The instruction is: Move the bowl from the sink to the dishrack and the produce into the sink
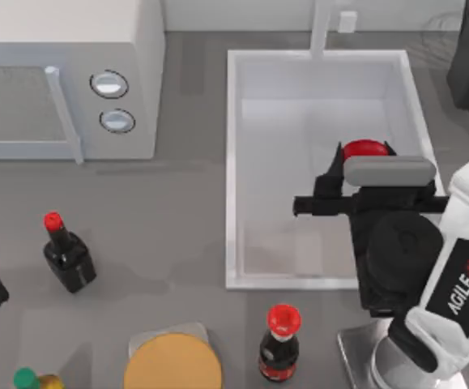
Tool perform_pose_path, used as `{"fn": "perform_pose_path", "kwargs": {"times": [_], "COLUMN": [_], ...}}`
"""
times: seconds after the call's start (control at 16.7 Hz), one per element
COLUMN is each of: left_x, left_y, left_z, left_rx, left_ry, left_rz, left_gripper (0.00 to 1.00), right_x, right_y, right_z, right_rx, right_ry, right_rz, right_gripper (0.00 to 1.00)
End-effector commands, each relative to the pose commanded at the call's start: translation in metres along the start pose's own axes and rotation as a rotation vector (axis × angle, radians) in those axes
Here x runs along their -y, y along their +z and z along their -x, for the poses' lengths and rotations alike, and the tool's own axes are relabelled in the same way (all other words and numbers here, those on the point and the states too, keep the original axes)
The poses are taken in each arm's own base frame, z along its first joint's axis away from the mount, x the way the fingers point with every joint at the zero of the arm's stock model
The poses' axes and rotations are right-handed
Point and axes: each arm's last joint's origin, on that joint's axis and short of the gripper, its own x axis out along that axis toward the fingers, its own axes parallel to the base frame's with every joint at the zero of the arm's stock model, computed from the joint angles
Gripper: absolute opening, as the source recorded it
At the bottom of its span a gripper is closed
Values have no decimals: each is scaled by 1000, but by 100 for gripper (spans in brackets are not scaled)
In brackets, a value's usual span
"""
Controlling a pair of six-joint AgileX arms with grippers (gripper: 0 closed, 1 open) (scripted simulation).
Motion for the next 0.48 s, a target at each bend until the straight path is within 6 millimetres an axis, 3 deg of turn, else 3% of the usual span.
{"fn": "perform_pose_path", "kwargs": {"times": [0.48], "left_x": [0], "left_y": [0], "left_z": [0], "left_rx": [0], "left_ry": [0], "left_rz": [0], "left_gripper": [100], "right_x": [0], "right_y": [0], "right_z": [0], "right_rx": [0], "right_ry": [0], "right_rz": [0], "right_gripper": [83]}}
